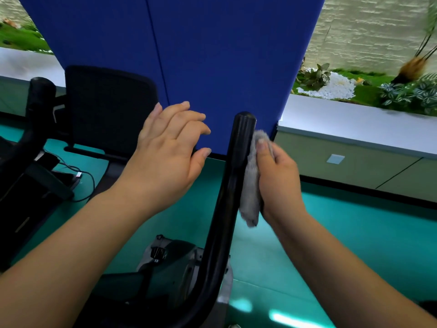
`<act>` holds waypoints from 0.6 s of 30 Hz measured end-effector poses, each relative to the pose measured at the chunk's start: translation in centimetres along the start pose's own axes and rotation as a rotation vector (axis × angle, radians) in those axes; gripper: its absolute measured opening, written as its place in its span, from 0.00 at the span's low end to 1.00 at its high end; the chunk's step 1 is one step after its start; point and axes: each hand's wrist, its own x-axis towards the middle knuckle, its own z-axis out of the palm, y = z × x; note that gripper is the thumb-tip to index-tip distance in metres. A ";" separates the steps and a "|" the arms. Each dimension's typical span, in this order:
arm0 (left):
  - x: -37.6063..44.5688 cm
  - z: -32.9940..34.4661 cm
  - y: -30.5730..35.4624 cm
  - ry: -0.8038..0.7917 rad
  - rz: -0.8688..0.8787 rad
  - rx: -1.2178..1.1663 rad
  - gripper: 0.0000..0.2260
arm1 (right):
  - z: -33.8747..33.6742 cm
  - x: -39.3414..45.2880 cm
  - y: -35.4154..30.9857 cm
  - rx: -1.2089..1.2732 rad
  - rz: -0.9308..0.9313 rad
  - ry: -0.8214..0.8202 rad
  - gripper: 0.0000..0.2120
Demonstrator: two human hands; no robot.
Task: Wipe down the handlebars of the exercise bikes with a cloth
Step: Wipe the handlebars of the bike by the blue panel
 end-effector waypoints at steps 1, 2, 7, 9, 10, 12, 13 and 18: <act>0.0 0.0 0.0 0.002 0.001 -0.002 0.18 | -0.4 -1.0 1.1 -0.066 0.000 -0.008 0.09; -0.1 0.0 0.0 0.003 0.003 -0.004 0.18 | -0.9 -2.0 1.9 -0.120 0.003 -0.011 0.08; -0.1 -0.5 -0.5 -0.022 0.051 -0.021 0.21 | -2.2 -1.9 -0.1 -0.304 -0.309 -0.014 0.10; -0.1 -1.0 -0.9 -0.037 0.089 -0.008 0.23 | -2.0 -0.6 -2.3 -0.444 -0.531 -0.038 0.11; -0.1 -1.2 -1.2 -0.038 0.099 -0.002 0.24 | -1.8 0.1 -3.3 -0.537 -0.646 -0.060 0.12; 0.0 -1.8 -1.7 -0.025 0.096 0.005 0.24 | -1.5 1.3 -4.5 -0.726 -0.835 -0.131 0.13; 0.0 -2.2 -2.0 -0.016 0.098 0.018 0.24 | -1.3 1.6 -4.7 -0.807 -0.894 -0.182 0.14; 0.0 -3.3 -3.4 0.019 0.137 0.125 0.22 | -0.9 2.0 -4.9 -1.045 -1.058 -0.406 0.12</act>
